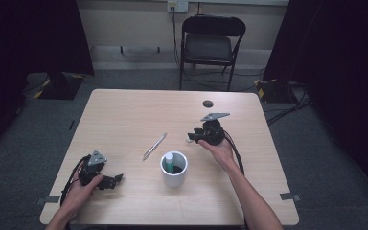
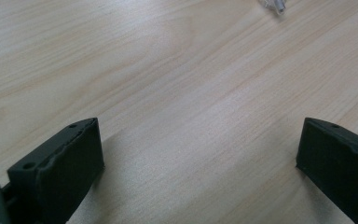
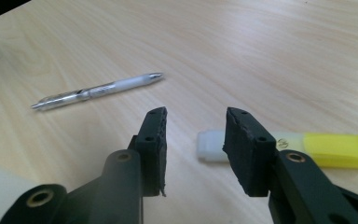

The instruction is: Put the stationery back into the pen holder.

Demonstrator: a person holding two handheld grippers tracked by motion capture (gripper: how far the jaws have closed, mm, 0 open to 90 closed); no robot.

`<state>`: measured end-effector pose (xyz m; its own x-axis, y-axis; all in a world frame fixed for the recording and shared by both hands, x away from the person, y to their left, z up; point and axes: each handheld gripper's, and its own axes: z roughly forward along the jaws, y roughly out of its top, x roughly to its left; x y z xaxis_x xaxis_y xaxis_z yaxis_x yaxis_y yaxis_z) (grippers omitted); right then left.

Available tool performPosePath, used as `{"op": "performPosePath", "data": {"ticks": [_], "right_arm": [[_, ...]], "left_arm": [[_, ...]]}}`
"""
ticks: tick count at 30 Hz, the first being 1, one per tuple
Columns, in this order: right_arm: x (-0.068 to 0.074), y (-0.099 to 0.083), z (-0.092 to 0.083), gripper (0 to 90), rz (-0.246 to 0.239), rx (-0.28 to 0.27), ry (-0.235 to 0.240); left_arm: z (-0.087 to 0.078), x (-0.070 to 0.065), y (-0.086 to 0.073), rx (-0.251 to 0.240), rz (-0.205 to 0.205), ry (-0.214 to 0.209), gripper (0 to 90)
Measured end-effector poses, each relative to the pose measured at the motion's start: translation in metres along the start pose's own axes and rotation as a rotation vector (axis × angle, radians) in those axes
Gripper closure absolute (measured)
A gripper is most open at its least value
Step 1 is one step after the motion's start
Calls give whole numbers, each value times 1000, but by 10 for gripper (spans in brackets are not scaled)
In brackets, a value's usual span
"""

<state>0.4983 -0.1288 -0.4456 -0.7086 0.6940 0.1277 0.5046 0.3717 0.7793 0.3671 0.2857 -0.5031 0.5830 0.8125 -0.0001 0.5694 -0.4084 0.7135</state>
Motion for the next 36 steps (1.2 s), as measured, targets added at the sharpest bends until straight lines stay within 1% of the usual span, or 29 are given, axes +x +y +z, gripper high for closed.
{"op": "performPosePath", "data": {"ticks": [2,4,5,7,8,10,11,12,13,15,17,22,24,25,27,28,32,36], "right_arm": [[-3,3,6,593,-15,22,-10],[-7,5,11,598,-6,9,-10],[-8,6,15,602,1,20,-4],[-9,8,24,609,-17,49,-18],[-10,8,27,615,-15,51,-11],[-10,9,32,621,-19,57,-22],[-11,9,35,623,-17,58,-19],[-11,8,39,624,-3,67,-15],[-11,7,42,628,-10,73,-16],[-12,4,46,634,-3,88,-18],[-11,3,49,638,-5,88,-12],[-10,1,52,649,-5,109,-2],[-10,-2,52,650,10,112,2],[-11,-4,52,651,-1,112,2],[-11,-6,51,648,4,119,2],[-12,-10,48,654,16,111,1],[-12,-16,44,650,9,120,2],[-14,-22,34,641,10,133,5]], "left_arm": [[0,0,0,0,-1,0,0],[0,0,0,0,0,0,0],[0,0,0,0,0,0,0],[0,0,0,-1,-1,0,0],[0,0,0,0,0,0,0],[0,0,0,0,0,0,0],[0,0,0,0,-1,0,0],[0,0,0,0,0,0,0],[0,0,0,-1,-1,0,0],[0,0,0,0,0,0,0],[0,0,0,0,0,0,0],[0,0,0,0,-1,0,0],[0,0,0,0,0,-1,0],[0,0,0,0,0,-1,0],[0,0,0,0,0,-1,0],[0,0,0,0,0,-1,0],[0,0,0,0,0,0,0],[0,0,0,0,0,0,0]]}}
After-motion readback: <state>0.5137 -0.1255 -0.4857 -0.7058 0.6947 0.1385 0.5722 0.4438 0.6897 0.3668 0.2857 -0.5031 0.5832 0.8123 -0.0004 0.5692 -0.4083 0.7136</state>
